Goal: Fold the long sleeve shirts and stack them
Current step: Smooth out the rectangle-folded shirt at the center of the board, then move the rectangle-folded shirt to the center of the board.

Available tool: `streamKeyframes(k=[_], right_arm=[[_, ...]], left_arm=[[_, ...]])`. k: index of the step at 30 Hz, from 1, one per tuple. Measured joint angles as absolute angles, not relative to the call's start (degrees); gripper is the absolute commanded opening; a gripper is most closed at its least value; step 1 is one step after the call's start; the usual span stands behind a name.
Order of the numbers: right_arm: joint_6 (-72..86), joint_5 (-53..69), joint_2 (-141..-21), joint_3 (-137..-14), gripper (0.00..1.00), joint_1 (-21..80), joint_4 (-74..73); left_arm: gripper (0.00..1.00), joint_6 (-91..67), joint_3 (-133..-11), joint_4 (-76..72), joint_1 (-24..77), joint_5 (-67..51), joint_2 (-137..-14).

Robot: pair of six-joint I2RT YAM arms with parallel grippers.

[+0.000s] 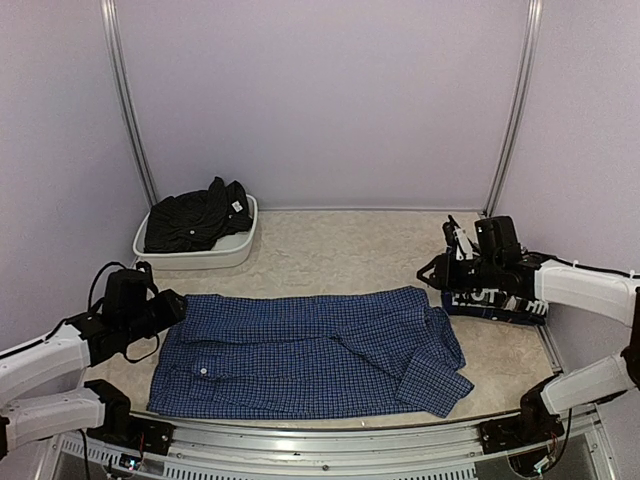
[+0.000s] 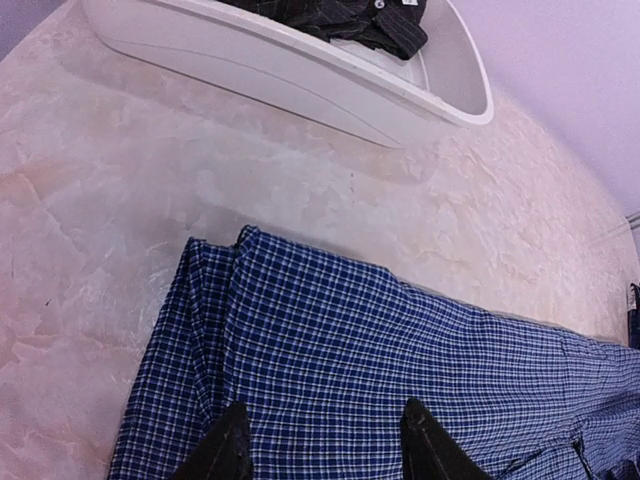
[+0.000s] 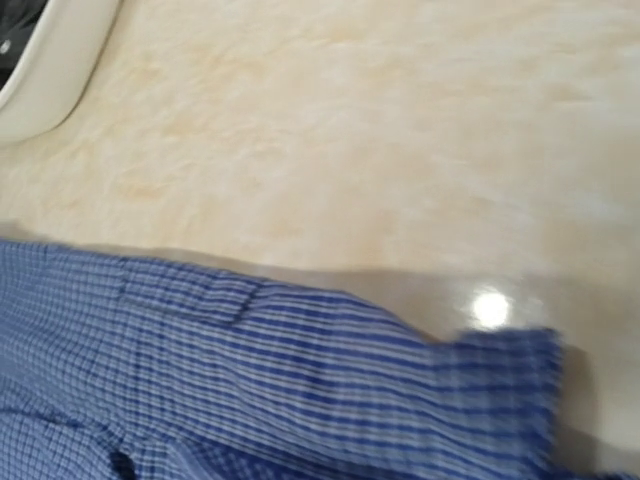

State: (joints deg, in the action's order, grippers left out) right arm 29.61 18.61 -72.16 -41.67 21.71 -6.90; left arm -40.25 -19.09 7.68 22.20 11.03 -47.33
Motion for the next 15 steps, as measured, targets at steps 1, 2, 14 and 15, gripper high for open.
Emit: streamKeyframes(k=[1, 2, 14, 15], right_arm=[[29.39, 18.61, -73.32, -42.35, 0.42, 22.61, -6.37], [29.26, 18.68, -74.78, -43.05, 0.42, 23.55, -5.76], [28.14, 18.72, -95.98, -48.27, 0.43, 30.61, -1.52], [28.12, 18.35, -96.9, -48.29, 0.42, 30.61, -1.43]], left_arm=[[0.54, -40.1, -19.09, 6.83, 22.2, 10.55, -47.31], [0.56, -40.05, -19.09, 5.56, 22.2, 9.56, -47.7], [0.64, -39.05, -19.75, -8.69, 22.37, 1.28, -66.81], [0.64, -39.05, -19.84, -9.76, 22.48, 0.78, -68.36]])
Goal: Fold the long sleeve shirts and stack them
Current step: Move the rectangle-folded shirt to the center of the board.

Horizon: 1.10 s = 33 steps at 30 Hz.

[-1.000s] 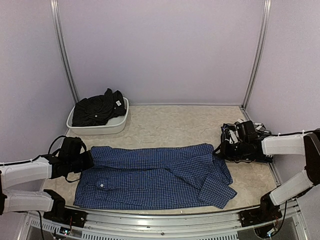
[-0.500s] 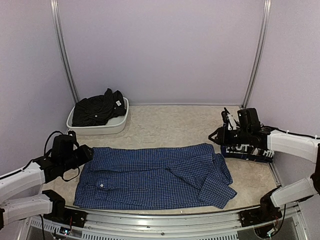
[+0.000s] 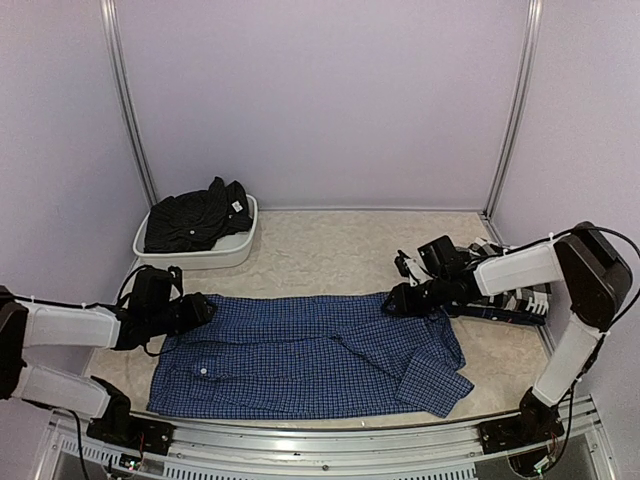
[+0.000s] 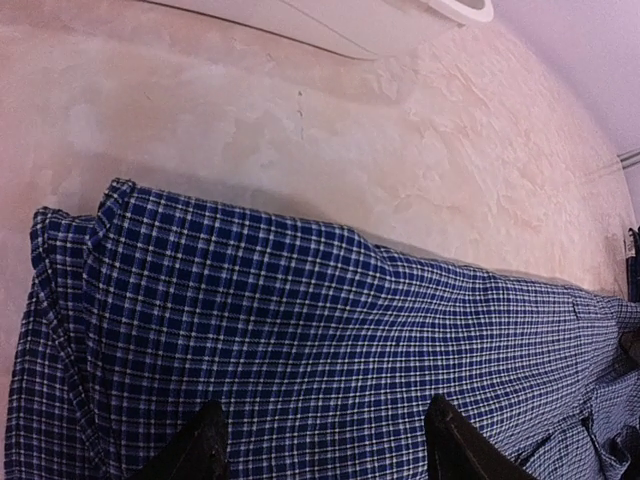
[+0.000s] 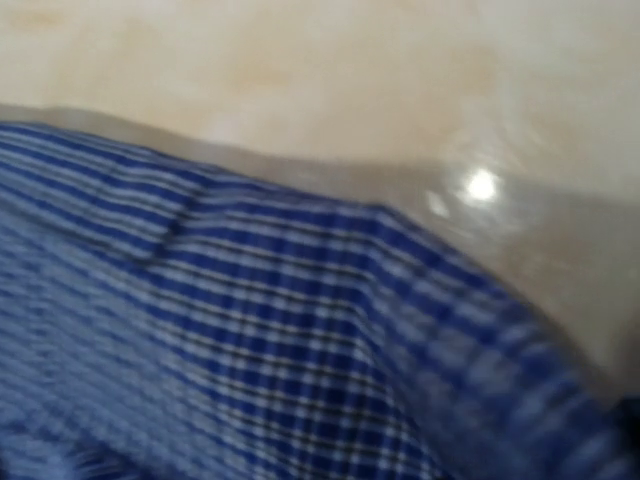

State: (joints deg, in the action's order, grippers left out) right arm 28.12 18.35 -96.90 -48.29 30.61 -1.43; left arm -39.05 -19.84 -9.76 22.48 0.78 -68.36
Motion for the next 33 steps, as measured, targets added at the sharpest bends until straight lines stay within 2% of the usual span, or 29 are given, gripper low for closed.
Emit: streamKeyframes(k=[8, 18, 25, 28, 31, 33], right_arm=[[27.57, 15.03, -101.36, -50.3, 0.43, 30.52, -0.89], [23.59, 11.68, -109.62, -60.73, 0.43, 28.25, -1.08], [19.66, 11.11, -113.51, -67.42, 0.49, 25.19, -3.03], [18.0, 11.49, -113.1, -68.88, 0.55, 24.71, -3.79], [16.38, 11.77, -109.75, -68.6, 0.66, 24.64, -5.67], [15.92, 11.62, -106.34, -67.61, 0.7, 24.64, -6.61]], left_arm=[[0.65, -39.18, -20.12, -15.31, 22.57, -0.14, -77.62], [0.66, -38.79, -27.2, -18.04, 19.81, -0.27, -86.8], [0.7, -37.39, -32.49, -17.17, 17.34, -0.71, -90.65], [0.77, -36.49, -35.38, -16.51, 17.15, -0.91, -91.05], [0.91, -35.75, -37.41, -16.51, 17.17, -1.45, -90.72], [0.95, -35.75, -37.41, -16.38, 17.17, -1.93, -89.82]])
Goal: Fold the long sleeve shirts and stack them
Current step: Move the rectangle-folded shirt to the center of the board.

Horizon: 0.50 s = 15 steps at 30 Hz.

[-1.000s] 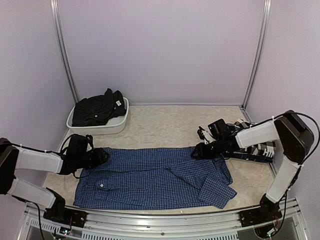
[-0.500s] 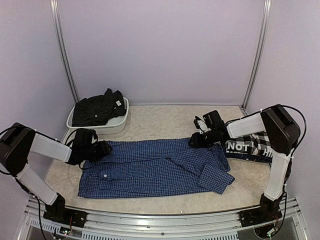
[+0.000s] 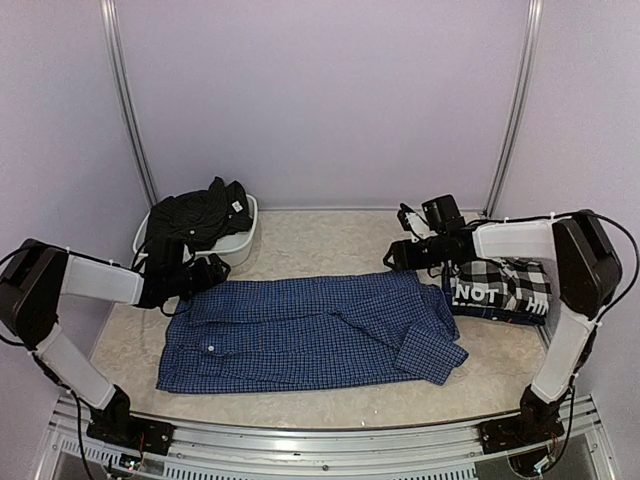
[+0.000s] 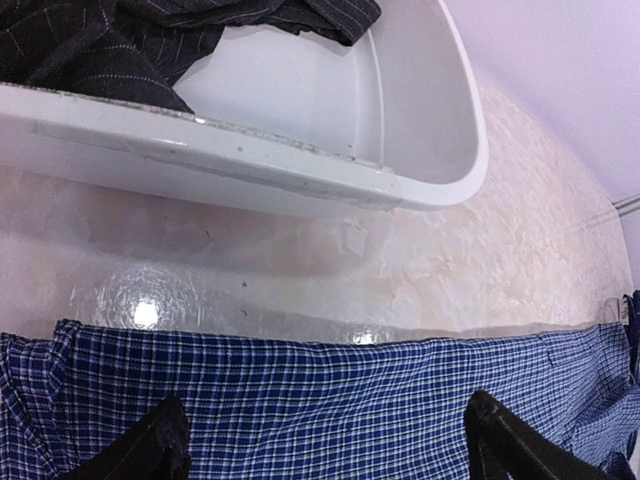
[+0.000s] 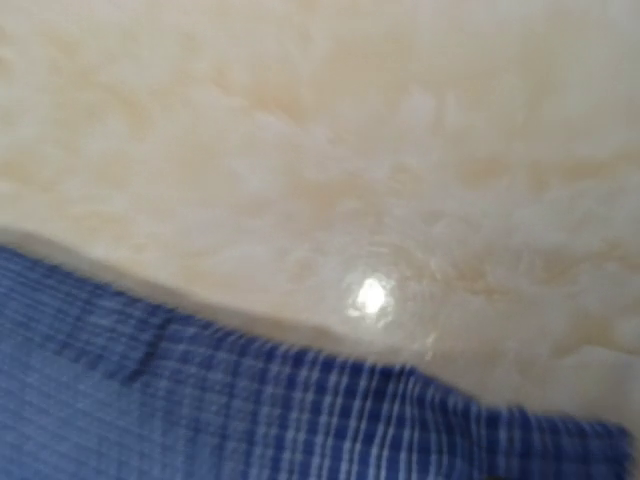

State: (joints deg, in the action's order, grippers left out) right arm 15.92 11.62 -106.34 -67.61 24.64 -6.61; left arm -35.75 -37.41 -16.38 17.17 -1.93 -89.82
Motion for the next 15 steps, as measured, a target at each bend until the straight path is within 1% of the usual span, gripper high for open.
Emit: streamKeyframes(k=[7, 15], right_arm=[[16.56, 8.4, -84.47, -57.47, 0.78, 27.05, -12.21], [23.22, 4.91, -68.77, -43.42, 0.82, 34.15, -25.21]], left_arm=[[0.98, -35.64, -35.24, -16.21, 19.51, -2.87, -82.08], [0.99, -35.03, -33.76, -15.05, 26.3, -2.46, -73.82]])
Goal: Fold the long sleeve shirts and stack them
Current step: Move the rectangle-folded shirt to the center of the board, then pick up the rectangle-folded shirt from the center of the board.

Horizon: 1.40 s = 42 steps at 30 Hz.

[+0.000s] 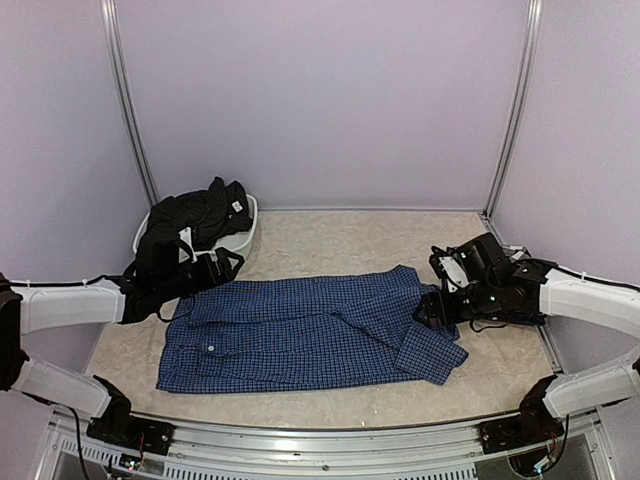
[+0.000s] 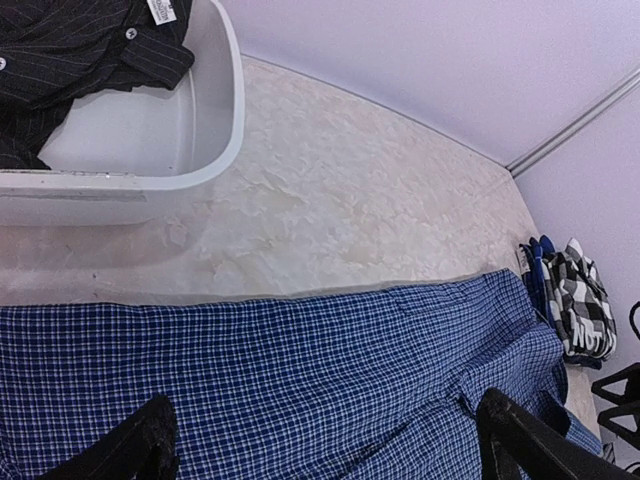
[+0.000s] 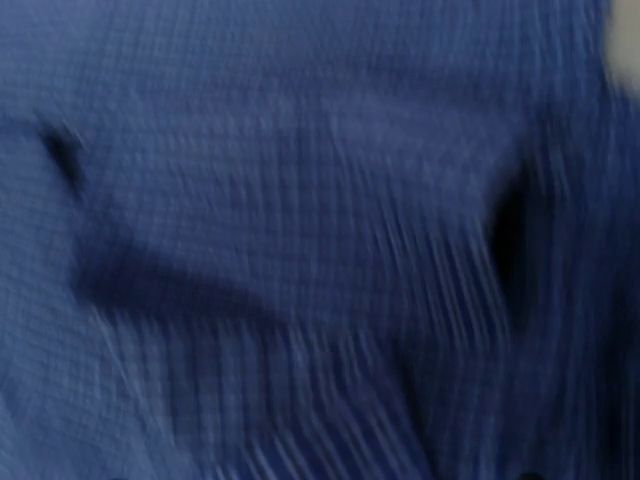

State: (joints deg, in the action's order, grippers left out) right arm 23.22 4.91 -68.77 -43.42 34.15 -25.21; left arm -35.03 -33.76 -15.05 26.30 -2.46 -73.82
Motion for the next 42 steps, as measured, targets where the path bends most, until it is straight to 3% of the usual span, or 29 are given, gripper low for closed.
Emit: streamKeyframes(k=[9, 14, 22, 25, 42], right_arm=[[30.92, 2.96, -66.02, -40.05, 0.81, 38.13, -32.34], [32.88, 2.46, -71.31, -39.83, 0.7, 41.8, -33.17], [34.0, 1.54, -73.28, -40.03, 0.14, 47.33, -33.63], [33.8, 1.89, -72.77, -40.97, 0.01, 48.66, -34.24], [30.48, 13.61, -67.61, -50.22, 0.0, 54.76, -33.87]], left_arm=[[0.99, -34.17, -31.64, -12.58, 29.23, -1.26, -68.27], [0.99, -34.17, -31.22, -11.4, 29.61, -0.95, -67.75], [0.99, -34.2, -31.2, -10.92, 29.87, -0.8, -67.99], [0.99, -34.2, -31.2, -10.9, 30.11, -0.8, -68.29], [0.99, -33.89, -31.2, -10.2, 30.37, 0.97, -69.17]])
